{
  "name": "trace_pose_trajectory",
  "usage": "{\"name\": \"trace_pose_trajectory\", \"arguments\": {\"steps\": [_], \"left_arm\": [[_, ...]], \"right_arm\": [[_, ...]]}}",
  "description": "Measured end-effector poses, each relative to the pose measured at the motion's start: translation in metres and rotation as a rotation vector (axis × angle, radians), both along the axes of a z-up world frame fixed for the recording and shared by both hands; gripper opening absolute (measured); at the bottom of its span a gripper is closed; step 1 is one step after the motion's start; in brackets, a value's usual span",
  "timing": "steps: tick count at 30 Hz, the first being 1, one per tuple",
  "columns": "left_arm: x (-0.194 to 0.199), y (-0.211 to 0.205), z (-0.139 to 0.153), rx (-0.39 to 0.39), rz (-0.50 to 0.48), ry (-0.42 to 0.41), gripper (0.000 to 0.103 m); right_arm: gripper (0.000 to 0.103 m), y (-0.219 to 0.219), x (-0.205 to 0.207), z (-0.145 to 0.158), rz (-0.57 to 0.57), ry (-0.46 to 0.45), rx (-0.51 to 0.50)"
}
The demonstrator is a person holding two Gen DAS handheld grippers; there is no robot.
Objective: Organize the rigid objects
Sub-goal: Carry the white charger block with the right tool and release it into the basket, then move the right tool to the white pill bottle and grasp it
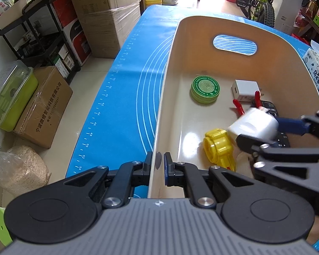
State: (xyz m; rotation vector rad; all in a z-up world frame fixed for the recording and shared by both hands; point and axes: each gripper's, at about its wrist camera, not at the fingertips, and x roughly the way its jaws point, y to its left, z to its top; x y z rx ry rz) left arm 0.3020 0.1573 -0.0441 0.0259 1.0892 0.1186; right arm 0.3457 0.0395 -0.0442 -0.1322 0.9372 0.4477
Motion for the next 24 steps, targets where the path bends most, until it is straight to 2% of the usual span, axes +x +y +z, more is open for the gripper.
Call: {"name": "trace_pose_trajectory", "arguments": {"steps": [4,8,12,16,18,21,24], "left_arm": [[-0.001,0.001,0.001,-0.004,-0.004,-0.003,0.011],[-0.001,0.001,0.000,-0.004,-0.002,-0.001,0.011],[-0.001,0.002,0.000,-0.004,-0.003,-0.001,0.011],[-0.001,0.002,0.000,0.000,-0.002,0.000,0.011],[-0.001,0.002,0.000,0.001,-0.002,0.000,0.011],[-0.001,0.002,0.000,0.004,-0.006,0.001,0.011],[-0.001,0.002,0.000,0.004,-0.007,0.001,0.011]], "right_arm": [[0.065,-0.017,0.000,0.022,-0.031,-0.033,0.067],[0.068,-0.039,0.006,0.044,-0.082,-0.106,0.083],[0.069,-0.068,0.021,0.054,-0.172,-0.148,0.077],[0.069,-0.096,0.039,0.046,-0.263,-0.184,0.038],[0.069,-0.108,0.050,0.036,-0.304,-0.168,0.022],[0.072,-0.125,0.066,0.023,-0.377,-0.148,0.041],[0.072,-0.146,0.080,0.011,-0.459,-0.093,0.114]]}}
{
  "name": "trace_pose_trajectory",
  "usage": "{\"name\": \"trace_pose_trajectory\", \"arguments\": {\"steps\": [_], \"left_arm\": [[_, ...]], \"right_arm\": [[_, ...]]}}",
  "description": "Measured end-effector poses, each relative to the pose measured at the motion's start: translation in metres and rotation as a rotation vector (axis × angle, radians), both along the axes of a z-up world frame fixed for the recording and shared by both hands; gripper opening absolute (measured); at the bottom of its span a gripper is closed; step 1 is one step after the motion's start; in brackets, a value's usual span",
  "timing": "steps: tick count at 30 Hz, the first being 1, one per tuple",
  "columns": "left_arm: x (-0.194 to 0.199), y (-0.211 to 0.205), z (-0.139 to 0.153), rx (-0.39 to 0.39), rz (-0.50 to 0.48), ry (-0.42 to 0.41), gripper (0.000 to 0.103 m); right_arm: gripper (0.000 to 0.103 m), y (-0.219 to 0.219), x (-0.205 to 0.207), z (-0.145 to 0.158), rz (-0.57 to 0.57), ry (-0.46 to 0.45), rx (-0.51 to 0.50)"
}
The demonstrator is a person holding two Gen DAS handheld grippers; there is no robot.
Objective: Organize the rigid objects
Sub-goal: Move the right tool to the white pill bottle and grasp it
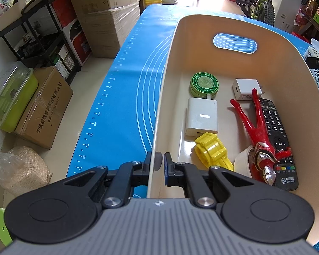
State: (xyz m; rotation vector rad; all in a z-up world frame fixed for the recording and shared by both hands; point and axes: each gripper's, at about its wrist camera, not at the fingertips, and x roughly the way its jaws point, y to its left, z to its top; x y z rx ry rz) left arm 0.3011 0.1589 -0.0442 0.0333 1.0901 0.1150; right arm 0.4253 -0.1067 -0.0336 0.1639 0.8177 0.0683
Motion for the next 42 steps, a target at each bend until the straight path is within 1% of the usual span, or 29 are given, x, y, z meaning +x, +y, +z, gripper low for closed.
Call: {"name": "trace_pose_trajectory", "arguments": {"steps": [2,5,9,12,17,21,24,26,35,40,41,42], "left_arm": [[0.000,0.000,0.000,0.003,0.001,0.001,0.011],[0.000,-0.001,-0.001,0.009,-0.001,0.003,0.011],[0.001,-0.002,-0.001,0.012,-0.001,0.004,0.011],[0.001,-0.002,-0.001,0.018,-0.003,0.005,0.011],[0.002,-0.002,-0.002,0.023,-0.005,0.008,0.011],[0.002,-0.003,-0.001,0.027,-0.004,0.009,0.011],[0.002,-0.003,-0.001,0.026,-0.004,0.009,0.011],[0.003,-0.003,-0.001,0.027,-0.004,0.009,0.012],[0.002,-0.003,-0.001,0.026,-0.003,0.009,0.012],[0.002,-0.003,-0.001,0.024,-0.003,0.009,0.012],[0.002,-0.003,-0.001,0.023,-0.003,0.008,0.012],[0.002,-0.003,-0.001,0.023,-0.003,0.008,0.012]], "right_arm": [[0.072,-0.009,0.008,-0.009,-0.042,0.022,0.020],[0.072,-0.018,0.020,-0.025,-0.070,0.058,0.034],[0.072,-0.019,0.032,-0.047,-0.081,0.104,0.037],[0.071,-0.017,0.037,-0.060,-0.085,0.128,0.059],[0.071,-0.013,0.047,-0.076,-0.092,0.162,0.097],[0.069,-0.008,0.051,-0.085,-0.099,0.212,0.138],[0.066,-0.005,0.046,-0.084,-0.095,0.200,0.119],[0.060,-0.004,0.043,-0.082,-0.093,0.198,0.130],[0.051,-0.011,0.035,-0.075,-0.115,0.168,0.164],[0.045,-0.009,0.028,-0.067,-0.087,0.117,0.166],[0.041,-0.008,0.027,-0.065,-0.083,0.107,0.167],[0.041,-0.008,0.026,-0.063,-0.081,0.105,0.166]]}}
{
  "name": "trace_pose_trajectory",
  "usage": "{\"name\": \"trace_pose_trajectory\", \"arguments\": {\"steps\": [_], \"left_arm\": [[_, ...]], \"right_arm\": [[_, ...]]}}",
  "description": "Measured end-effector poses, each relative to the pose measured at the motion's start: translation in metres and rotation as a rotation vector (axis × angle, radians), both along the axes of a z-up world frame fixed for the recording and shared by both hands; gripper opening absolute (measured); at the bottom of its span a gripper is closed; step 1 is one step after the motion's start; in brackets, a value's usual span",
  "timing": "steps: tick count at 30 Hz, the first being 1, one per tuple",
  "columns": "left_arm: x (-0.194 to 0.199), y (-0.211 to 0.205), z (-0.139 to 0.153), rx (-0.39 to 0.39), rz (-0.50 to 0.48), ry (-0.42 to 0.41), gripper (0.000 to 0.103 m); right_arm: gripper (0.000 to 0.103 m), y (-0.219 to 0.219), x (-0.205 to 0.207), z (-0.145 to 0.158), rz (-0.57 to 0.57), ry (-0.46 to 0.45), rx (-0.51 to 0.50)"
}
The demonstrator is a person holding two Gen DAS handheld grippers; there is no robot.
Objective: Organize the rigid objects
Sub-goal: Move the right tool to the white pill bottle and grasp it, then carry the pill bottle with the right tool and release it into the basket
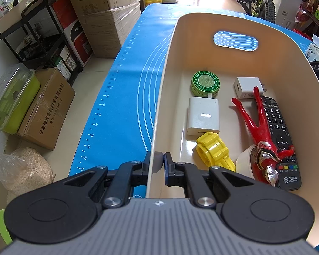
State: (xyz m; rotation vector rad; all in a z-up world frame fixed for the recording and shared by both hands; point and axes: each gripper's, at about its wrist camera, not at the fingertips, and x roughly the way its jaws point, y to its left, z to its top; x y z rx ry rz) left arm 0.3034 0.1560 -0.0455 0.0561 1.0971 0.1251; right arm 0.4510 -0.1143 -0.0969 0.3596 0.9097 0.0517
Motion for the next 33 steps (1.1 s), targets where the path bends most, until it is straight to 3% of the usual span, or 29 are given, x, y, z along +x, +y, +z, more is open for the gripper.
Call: {"name": "trace_pose_trajectory", "arguments": {"steps": [8,15,23,29,33], "left_arm": [[0.000,0.000,0.000,-0.003,0.000,-0.001,0.012],[-0.001,0.000,0.000,-0.003,0.003,-0.001,0.012],[-0.001,0.001,0.000,-0.008,0.009,-0.002,0.012],[-0.001,0.002,0.001,-0.012,0.015,-0.003,0.012],[-0.001,0.002,0.001,-0.012,0.014,-0.004,0.011]], "right_arm": [[0.041,-0.002,-0.013,0.004,-0.003,-0.042,-0.022],[0.041,-0.005,-0.028,0.030,0.007,-0.099,-0.035],[0.041,-0.006,-0.055,0.074,0.039,-0.186,-0.031],[0.041,0.013,-0.075,0.122,0.117,-0.312,-0.081],[0.041,0.034,-0.085,0.143,0.205,-0.349,-0.069]]}}
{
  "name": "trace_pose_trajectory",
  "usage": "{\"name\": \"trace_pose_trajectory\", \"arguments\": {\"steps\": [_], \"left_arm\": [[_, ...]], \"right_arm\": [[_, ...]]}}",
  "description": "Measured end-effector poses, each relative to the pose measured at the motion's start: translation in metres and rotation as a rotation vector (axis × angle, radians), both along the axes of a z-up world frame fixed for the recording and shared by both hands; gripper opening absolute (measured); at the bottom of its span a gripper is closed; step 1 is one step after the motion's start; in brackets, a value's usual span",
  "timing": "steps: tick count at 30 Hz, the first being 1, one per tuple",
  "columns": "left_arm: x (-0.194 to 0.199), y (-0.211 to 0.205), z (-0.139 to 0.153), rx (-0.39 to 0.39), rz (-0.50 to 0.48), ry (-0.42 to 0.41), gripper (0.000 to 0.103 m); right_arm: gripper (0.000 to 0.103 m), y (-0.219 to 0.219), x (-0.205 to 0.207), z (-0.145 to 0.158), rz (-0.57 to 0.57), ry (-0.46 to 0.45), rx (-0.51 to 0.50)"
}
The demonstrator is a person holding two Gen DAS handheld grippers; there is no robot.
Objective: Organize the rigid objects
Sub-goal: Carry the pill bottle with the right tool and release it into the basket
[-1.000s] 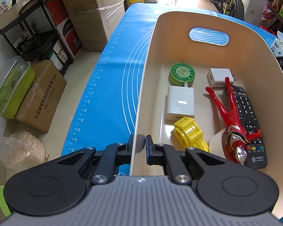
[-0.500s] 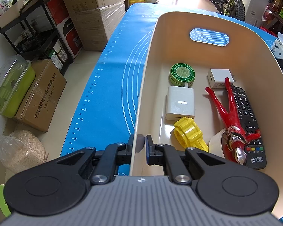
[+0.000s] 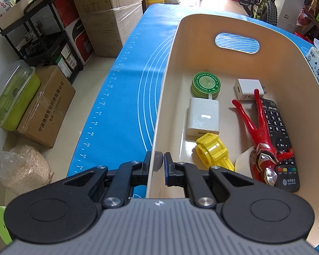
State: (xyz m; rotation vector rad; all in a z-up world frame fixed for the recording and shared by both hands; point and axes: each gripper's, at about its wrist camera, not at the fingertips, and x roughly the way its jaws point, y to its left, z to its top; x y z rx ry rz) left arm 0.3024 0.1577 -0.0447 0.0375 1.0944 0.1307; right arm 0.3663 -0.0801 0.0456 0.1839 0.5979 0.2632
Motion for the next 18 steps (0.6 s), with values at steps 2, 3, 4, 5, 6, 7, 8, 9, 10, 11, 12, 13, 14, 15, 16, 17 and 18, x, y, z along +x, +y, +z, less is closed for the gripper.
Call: {"name": "trace_pose_trajectory", "arguments": {"steps": [2,3,4,5,6,7,8,9,10,11,12,13,14,15,16,17,18], "left_arm": [[0.000,0.000,0.000,0.000,0.001,0.000,0.012],[0.000,0.000,0.000,0.000,0.001,0.000,0.012],[0.000,0.000,0.000,0.001,0.001,0.000,0.012],[0.000,-0.001,0.000,0.004,0.001,0.001,0.011],[0.000,0.000,0.000,0.006,0.001,0.001,0.012],[0.001,-0.001,0.000,0.007,0.000,0.001,0.011],[0.000,0.000,0.001,0.007,0.001,0.001,0.012],[0.001,0.000,0.001,0.006,0.001,0.001,0.012],[0.000,0.000,0.001,0.005,0.002,0.001,0.012],[0.000,0.000,0.001,0.005,0.002,0.001,0.012],[-0.001,0.000,0.001,0.006,0.001,0.000,0.012],[-0.001,0.000,0.001,0.006,0.001,0.000,0.012],[0.000,0.000,0.001,0.007,0.001,0.001,0.012],[0.000,0.000,0.001,0.007,0.002,0.001,0.012],[0.000,0.000,0.001,0.006,0.002,0.001,0.012],[0.000,0.000,0.001,0.006,0.003,0.001,0.012],[-0.001,0.000,0.001,0.007,0.002,0.000,0.012]], "right_arm": [[0.041,0.012,-0.003,0.002,0.035,-0.003,0.002],[0.041,0.019,-0.004,0.001,0.053,-0.003,-0.001],[0.041,0.026,-0.007,0.000,0.066,-0.002,-0.005],[0.041,0.032,-0.008,-0.003,0.081,0.004,-0.009],[0.041,0.040,-0.008,-0.007,0.096,0.013,-0.014],[0.041,0.046,-0.009,-0.011,0.109,0.025,-0.017],[0.041,0.051,-0.009,-0.016,0.122,0.038,-0.019],[0.041,0.057,-0.010,-0.020,0.133,0.052,-0.021],[0.041,0.062,-0.011,-0.026,0.144,0.066,-0.024],[0.041,0.067,-0.012,-0.031,0.153,0.079,-0.027],[0.041,0.071,-0.013,-0.036,0.161,0.090,-0.030],[0.041,0.075,-0.014,-0.041,0.168,0.101,-0.035],[0.041,0.079,-0.015,-0.045,0.175,0.112,-0.040],[0.041,0.082,-0.016,-0.049,0.184,0.123,-0.042],[0.041,0.084,-0.018,-0.053,0.191,0.135,-0.045],[0.041,0.087,-0.019,-0.056,0.197,0.146,-0.048],[0.041,0.089,-0.020,-0.059,0.204,0.158,-0.052]]}}
